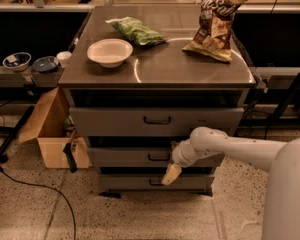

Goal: Open middle drawer

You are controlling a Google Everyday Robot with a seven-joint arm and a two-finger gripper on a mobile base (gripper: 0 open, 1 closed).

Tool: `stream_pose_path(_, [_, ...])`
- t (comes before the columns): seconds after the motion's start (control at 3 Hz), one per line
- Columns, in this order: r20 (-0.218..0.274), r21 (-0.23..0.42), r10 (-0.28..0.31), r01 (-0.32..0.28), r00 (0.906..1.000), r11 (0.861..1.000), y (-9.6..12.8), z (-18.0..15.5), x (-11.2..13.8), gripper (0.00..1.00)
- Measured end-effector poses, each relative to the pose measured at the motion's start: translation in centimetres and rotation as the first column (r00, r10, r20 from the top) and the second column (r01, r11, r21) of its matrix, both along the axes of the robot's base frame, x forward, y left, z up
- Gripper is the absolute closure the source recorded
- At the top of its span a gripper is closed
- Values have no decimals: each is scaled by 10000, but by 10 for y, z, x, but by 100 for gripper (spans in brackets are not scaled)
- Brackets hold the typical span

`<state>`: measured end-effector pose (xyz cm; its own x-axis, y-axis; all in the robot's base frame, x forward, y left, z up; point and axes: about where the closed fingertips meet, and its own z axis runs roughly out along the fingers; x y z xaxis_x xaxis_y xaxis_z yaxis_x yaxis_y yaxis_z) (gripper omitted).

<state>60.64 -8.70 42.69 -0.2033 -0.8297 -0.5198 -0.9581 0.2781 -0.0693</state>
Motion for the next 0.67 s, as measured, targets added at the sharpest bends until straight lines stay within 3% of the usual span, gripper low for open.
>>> stream_pose_path(0.33, [58, 16, -2, 2, 10000, 10000, 2, 2, 4, 0])
stream_pose_path(0.67, [57, 16, -1, 1, 10000, 10000, 2, 2, 4, 20])
